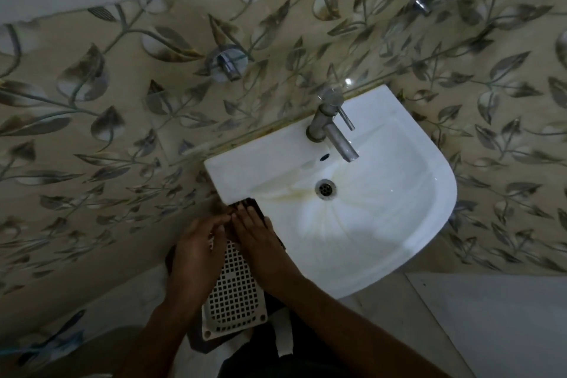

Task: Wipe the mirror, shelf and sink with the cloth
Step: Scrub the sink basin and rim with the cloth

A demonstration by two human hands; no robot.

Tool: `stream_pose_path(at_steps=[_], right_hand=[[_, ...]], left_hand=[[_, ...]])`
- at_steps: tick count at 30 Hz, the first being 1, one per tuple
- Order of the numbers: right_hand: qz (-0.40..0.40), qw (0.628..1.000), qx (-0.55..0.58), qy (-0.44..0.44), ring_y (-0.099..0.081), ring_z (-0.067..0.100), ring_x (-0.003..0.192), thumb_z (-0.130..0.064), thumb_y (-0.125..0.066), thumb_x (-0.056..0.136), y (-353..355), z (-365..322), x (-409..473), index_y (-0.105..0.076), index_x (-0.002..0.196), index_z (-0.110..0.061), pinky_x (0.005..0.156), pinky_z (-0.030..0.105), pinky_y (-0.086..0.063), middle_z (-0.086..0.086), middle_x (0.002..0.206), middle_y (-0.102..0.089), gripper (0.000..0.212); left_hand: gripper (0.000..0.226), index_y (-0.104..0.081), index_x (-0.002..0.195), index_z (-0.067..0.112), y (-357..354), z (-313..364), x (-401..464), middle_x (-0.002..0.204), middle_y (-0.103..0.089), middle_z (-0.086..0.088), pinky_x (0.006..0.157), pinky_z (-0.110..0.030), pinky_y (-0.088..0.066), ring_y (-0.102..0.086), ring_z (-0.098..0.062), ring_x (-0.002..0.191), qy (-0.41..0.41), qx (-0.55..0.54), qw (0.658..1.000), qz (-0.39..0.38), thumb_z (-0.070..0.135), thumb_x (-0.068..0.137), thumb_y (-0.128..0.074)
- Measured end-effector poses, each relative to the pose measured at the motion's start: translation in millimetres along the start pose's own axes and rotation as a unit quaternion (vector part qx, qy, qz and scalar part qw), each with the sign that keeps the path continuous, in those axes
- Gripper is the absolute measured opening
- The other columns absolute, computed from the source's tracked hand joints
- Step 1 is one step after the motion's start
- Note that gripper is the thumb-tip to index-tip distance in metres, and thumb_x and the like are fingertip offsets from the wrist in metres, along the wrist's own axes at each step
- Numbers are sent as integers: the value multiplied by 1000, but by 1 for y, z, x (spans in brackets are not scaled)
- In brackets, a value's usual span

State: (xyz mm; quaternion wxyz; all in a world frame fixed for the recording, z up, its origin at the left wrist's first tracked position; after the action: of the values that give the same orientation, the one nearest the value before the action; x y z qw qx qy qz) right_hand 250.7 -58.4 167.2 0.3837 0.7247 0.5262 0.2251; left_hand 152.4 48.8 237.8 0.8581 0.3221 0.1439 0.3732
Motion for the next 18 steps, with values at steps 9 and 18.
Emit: stream_pose_path(at_steps=[9, 18], right_hand=[[-4, 986, -163, -26, -26, 19, 150, -32, -40, 101, 19, 44, -157, -23, 157, -20, 118, 39, -20, 0, 164, -19, 60], [34, 990, -67, -116, -14, 20, 154, -37, -22, 106, 0, 4, -126, -19, 158, -17, 123, 37, -9, 5, 166, -17, 56]], left_hand=[[29, -67, 106, 18, -65, 18, -69, 103, -63, 4, 99, -9, -32, -52, -5, 100, -127, -14, 984, -123, 27, 100, -40], [37, -69, 111, 14, -72, 20, -74, 108, -66, -1, 100, -11, -30, -51, -6, 103, -117, 3, 985, -126, 30, 97, -39]])
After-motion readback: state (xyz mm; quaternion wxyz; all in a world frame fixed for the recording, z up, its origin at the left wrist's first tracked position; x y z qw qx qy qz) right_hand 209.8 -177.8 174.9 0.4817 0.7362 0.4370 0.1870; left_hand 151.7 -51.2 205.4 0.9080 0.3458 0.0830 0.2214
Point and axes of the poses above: each hand's wrist, its own x-axis towards the middle knuckle, its own y-axis out of the back of the hand, z = x × y, the point moved 3 cm from there along x, towards the middle knuckle
